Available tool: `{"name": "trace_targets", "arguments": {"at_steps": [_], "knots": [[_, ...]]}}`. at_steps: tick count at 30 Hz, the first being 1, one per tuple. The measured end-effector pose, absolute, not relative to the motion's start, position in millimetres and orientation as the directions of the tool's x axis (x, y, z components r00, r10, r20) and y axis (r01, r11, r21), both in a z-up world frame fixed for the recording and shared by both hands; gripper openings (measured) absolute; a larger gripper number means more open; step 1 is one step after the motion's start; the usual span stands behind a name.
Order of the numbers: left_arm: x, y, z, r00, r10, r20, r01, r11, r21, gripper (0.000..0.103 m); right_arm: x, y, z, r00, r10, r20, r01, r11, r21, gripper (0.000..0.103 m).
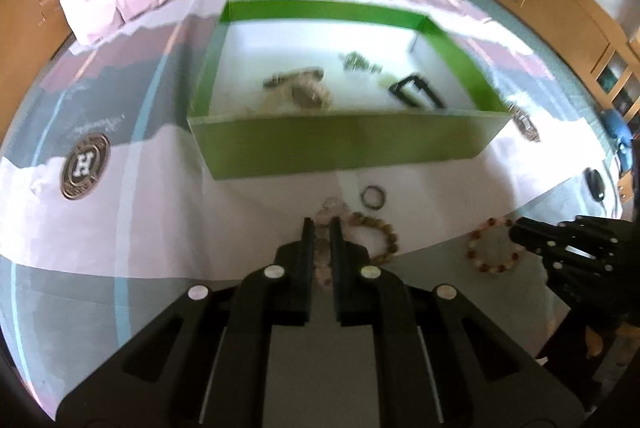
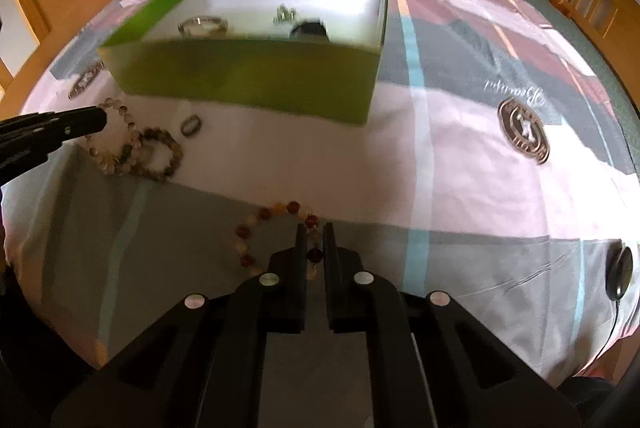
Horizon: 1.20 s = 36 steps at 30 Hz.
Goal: Organize jewelry
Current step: 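Grasp the pink bead bracelet with the left tool while the right tool grasps the red-bead bracelet, then carry both bracelets over the green box and open both tools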
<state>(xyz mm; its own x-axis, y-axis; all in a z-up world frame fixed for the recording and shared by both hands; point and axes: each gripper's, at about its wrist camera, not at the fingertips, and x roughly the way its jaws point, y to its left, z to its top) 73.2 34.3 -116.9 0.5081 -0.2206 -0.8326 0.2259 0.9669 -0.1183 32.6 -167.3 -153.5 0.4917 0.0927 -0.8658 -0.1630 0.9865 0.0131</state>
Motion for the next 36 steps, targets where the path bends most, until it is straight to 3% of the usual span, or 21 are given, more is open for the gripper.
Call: {"name": "trace_targets", "arguments": {"at_steps": [9, 23, 36], "knots": [[45.8, 36.5, -66.5, 0.602, -0.22, -0.768, 0.223, 0.969, -0.103, 0.008, 21.6, -169.2, -112.5, 0.564, 0.125, -0.816, -0.178, 0.984, 0.028, 0.008], [-2.2, 41.5, -73.6, 0.576, -0.185, -0.796, 0.17, 0.98, -0.104, 0.008, -5.0, -144.3, -83.9, 0.608, 0.148, -0.78, -0.228, 0.974, 0.006, 0.008], [20.6, 39.5, 23.5, 0.72, -0.19, -0.668, 0.184, 0.98, -0.081, 0.008, 13.1, -142.5, 23.1, 0.762, 0.204, -0.615, -0.24, 0.971, 0.024, 0.008]]}}
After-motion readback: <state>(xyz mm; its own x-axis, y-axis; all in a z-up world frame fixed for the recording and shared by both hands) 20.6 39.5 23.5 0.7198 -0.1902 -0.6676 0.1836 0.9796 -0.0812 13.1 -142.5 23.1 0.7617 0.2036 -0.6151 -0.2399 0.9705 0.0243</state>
